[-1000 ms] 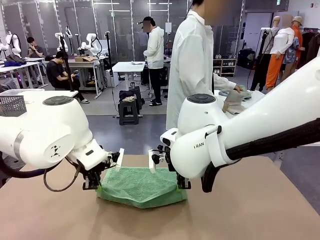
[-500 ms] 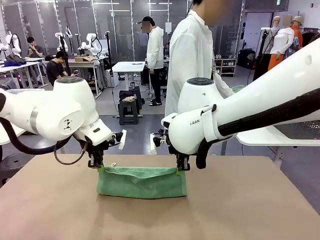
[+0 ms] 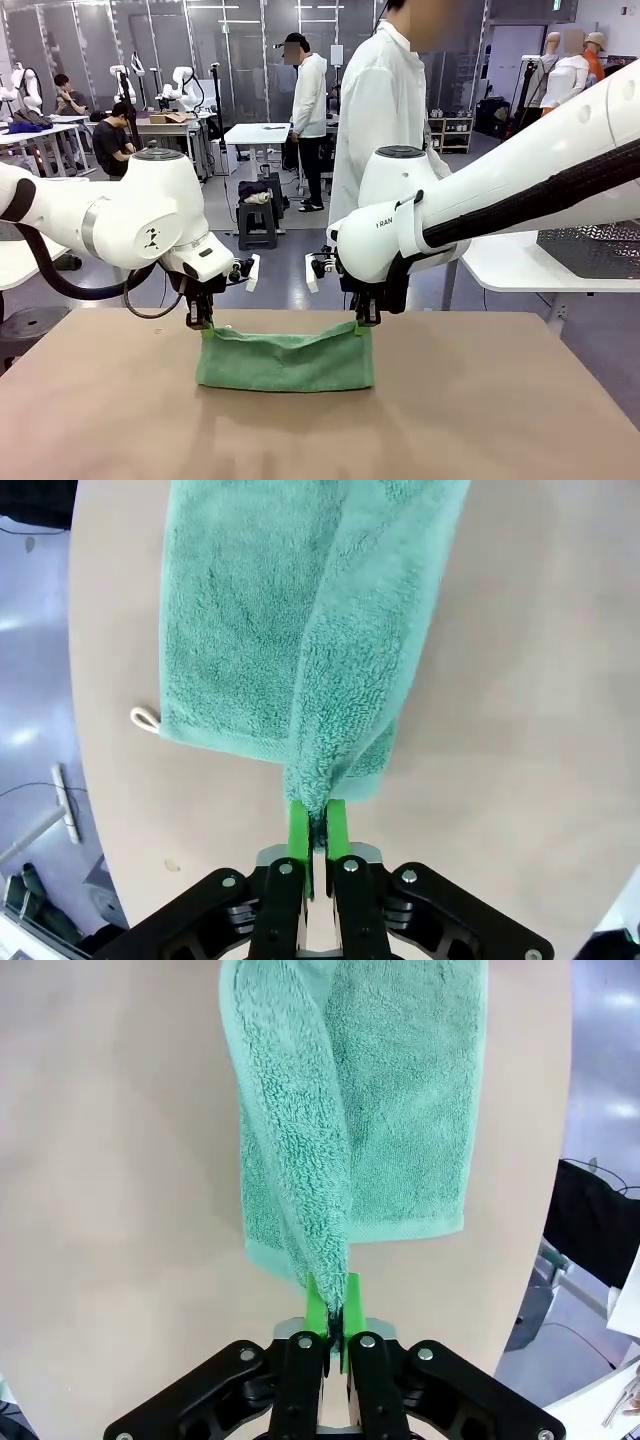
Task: Fold the towels and place them in the basket.
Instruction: When a person lays out a Towel with hook on the table, fold it in half twice.
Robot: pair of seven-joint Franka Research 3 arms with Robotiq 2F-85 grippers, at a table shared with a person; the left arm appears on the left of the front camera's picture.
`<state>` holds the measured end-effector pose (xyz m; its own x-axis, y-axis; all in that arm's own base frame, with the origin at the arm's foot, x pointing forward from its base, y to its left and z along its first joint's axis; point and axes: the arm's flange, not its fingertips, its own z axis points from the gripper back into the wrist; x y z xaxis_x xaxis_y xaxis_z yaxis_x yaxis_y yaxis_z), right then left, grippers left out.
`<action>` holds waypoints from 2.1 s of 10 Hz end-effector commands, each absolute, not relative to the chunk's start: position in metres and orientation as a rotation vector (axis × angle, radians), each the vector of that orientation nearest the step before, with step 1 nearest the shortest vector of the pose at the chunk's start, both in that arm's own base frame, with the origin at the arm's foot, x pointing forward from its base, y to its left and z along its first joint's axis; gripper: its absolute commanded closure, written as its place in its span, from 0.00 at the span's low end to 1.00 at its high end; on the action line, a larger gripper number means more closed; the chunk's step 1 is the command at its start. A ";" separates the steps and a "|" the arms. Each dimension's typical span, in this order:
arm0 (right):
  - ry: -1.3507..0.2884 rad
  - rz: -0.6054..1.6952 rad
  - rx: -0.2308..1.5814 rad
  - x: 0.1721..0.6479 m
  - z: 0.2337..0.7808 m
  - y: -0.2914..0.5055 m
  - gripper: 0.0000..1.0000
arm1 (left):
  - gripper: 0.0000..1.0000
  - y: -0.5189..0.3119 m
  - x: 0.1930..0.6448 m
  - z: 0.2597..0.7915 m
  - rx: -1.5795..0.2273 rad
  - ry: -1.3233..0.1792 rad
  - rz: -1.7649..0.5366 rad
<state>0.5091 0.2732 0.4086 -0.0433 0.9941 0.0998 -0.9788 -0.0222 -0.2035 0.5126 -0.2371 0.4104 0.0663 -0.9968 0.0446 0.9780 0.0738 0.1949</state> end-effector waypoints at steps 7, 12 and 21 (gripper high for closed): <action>-0.264 1.612 -0.009 0.560 0.393 0.265 0.93 | 0.92 -0.236 0.557 0.411 0.112 -0.211 -1.531; -0.277 1.608 -0.005 0.595 0.376 0.269 0.93 | 0.92 -0.239 0.602 0.383 0.013 -0.196 -1.515; -0.260 1.530 0.040 0.622 0.346 0.259 0.93 | 0.92 -0.225 0.619 0.359 0.018 -0.154 -1.397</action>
<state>0.6176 0.2593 0.3446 0.0117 0.9843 0.1762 -0.9898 0.0364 -0.1376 0.6097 -0.2244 0.3590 0.1508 -0.9843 0.0917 0.9817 0.1600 0.1037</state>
